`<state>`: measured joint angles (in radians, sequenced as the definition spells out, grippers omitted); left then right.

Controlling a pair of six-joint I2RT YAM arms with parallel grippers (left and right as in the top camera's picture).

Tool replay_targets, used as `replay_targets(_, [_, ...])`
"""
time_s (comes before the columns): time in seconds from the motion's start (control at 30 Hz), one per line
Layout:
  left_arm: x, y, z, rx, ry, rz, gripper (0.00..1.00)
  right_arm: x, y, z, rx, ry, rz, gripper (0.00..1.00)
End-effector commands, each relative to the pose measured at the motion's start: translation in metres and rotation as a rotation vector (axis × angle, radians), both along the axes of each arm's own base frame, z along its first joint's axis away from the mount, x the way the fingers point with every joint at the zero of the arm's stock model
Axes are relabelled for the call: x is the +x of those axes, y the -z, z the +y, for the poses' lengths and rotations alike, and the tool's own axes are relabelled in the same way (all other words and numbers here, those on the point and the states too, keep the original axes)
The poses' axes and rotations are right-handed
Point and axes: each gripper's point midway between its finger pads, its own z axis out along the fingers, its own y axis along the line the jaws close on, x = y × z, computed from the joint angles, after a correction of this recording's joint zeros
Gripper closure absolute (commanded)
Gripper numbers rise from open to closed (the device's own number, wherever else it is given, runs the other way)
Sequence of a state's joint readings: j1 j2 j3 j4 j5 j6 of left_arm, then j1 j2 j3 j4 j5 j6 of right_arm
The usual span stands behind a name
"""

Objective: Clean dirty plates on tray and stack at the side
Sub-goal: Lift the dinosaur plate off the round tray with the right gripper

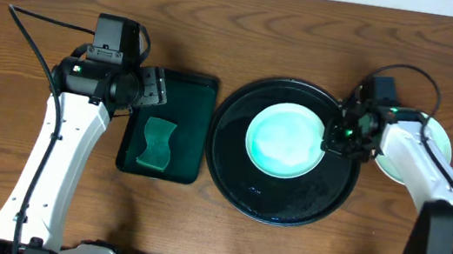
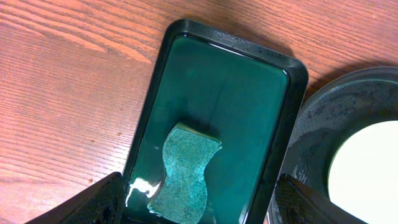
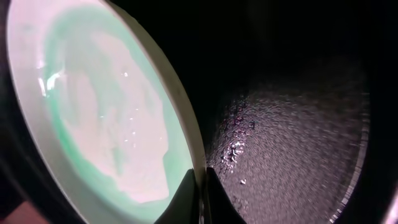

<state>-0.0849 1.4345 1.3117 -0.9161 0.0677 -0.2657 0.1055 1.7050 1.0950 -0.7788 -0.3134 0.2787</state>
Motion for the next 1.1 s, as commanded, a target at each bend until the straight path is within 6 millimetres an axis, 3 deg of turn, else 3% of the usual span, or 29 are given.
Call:
replay_targets(0.0, [0.003,-0.006,0.004,0.010,-0.019,-0.015,0.22,0.012,-0.040,0.004,0.050,0.018,-0.112,0.99])
replay_targets(0.2, [0.003,-0.006,0.004,0.010,-0.019,-0.015,0.22,0.013,-0.069,0.012,0.067,0.046,-0.189,0.99])
replay_targets(0.4, [0.003,-0.006,0.004,0.010,-0.019,-0.015,0.22,0.019,-0.072,0.032,0.035,0.074,-0.225,0.99])
replay_targets(0.7, [0.003,-0.006,0.004,0.010,-0.019,-0.015,0.22,0.040,-0.094,0.091,0.035,0.078,-0.415,0.99])
replay_targets(1.07, [0.003,-0.006,0.004,0.010,-0.019,-0.015,0.21,0.046,-0.104,0.149,0.014,0.092,-0.582,0.99])
